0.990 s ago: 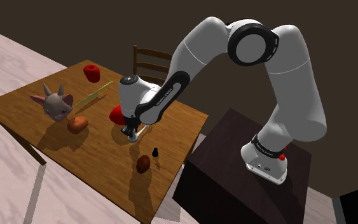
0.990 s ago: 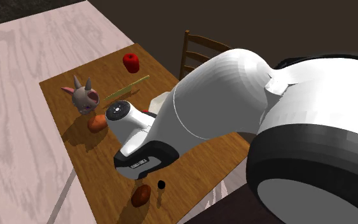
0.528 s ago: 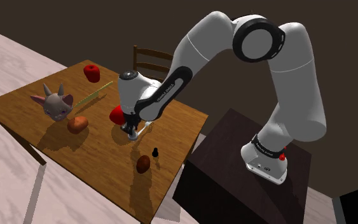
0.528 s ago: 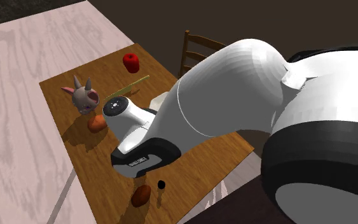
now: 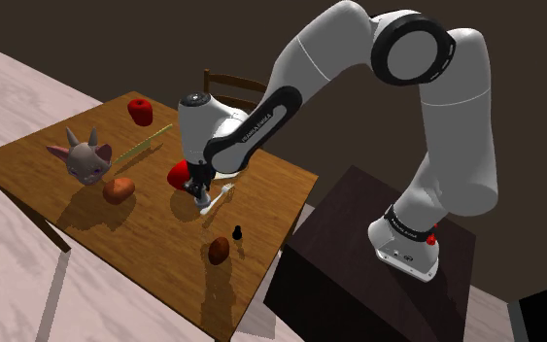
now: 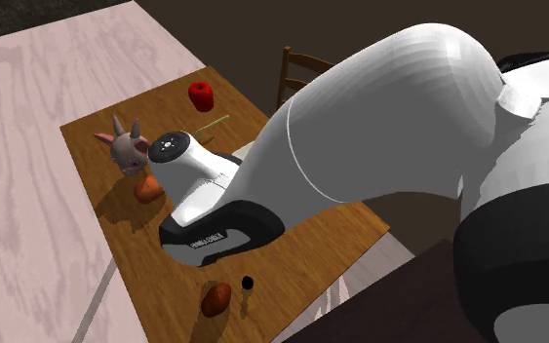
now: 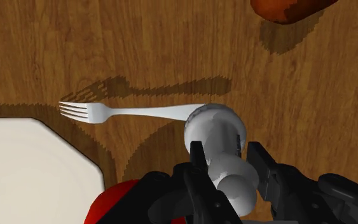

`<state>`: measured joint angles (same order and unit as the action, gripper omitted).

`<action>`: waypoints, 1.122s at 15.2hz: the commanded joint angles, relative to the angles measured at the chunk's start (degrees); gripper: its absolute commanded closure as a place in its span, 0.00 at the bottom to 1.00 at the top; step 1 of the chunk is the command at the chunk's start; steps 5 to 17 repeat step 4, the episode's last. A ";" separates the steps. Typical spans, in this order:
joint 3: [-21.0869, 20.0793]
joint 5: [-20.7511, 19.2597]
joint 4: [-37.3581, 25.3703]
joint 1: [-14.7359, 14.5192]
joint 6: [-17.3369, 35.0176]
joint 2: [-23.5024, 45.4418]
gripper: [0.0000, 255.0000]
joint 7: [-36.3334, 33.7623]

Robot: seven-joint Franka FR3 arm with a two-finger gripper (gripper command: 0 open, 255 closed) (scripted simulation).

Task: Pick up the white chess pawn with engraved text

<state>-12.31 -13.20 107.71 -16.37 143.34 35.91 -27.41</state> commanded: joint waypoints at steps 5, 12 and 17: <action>-0.51 0.59 0.28 0.44 -1.66 -1.95 1.00 0.47; -0.51 0.59 0.28 0.44 -1.66 -1.95 1.00 0.47; -0.51 0.59 0.28 0.44 -1.66 -1.95 1.00 0.47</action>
